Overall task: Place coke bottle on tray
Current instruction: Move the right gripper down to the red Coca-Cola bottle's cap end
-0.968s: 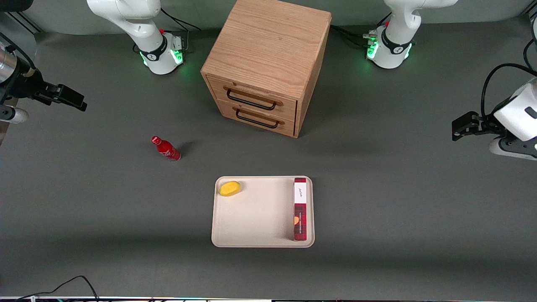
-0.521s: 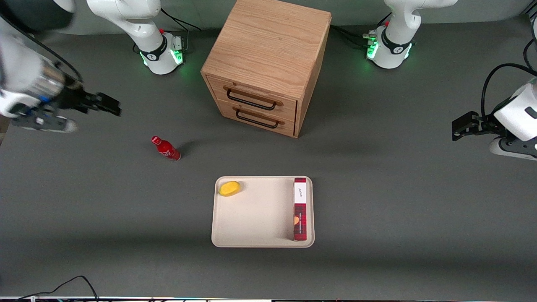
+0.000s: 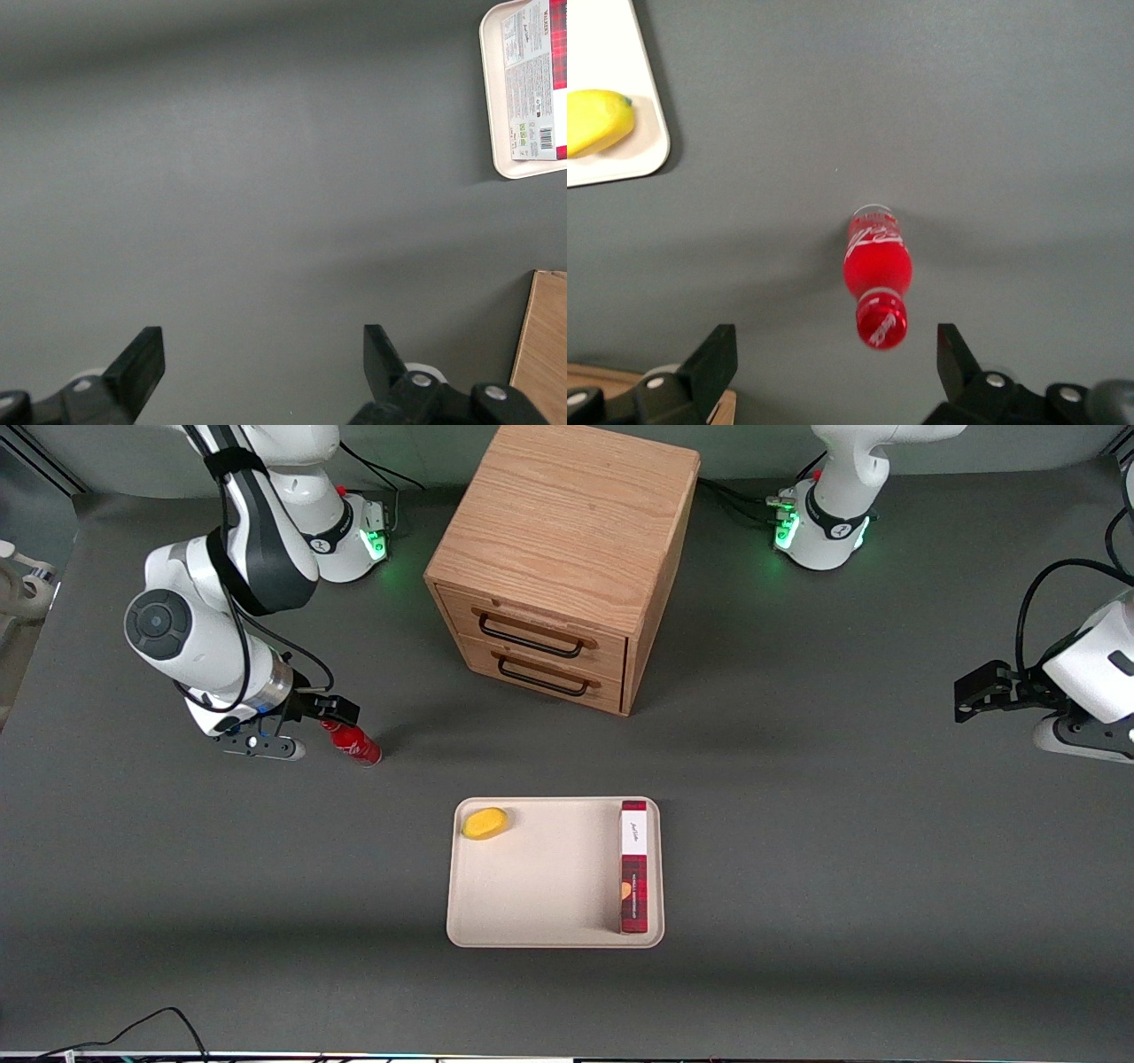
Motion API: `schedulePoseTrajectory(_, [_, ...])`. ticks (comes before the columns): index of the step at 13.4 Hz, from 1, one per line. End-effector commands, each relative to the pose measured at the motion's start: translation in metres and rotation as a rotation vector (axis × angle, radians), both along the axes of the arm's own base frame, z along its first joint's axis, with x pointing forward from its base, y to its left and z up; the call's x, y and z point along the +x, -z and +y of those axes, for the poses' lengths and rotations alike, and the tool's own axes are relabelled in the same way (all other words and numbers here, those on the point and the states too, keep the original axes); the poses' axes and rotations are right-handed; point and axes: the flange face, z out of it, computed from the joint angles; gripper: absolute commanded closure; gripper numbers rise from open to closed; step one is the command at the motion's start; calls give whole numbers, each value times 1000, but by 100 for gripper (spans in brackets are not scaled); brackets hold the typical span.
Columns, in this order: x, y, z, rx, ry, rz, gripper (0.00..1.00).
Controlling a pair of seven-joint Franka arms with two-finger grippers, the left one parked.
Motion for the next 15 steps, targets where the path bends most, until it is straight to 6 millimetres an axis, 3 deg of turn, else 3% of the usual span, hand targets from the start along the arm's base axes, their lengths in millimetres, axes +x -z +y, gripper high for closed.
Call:
schedulePoseTrajectory(1, [-4,15,-5,-12,14,-24,0])
schedulePoseTrajectory(7, [-23,41,-10,-18,15,-28,3])
schedulePoseTrajectory(8, [-23,40,-10,-28,4,-32,14])
schedulePoseTrajectory(9, [-22,41,-12,-48,-13,-35,35])
schedulePoseTrajectory(11, [-22,41,-13,-57,-23,-39,97])
schedulePoseTrajectory(15, [-20,36,-13,-59,-26,-50,100])
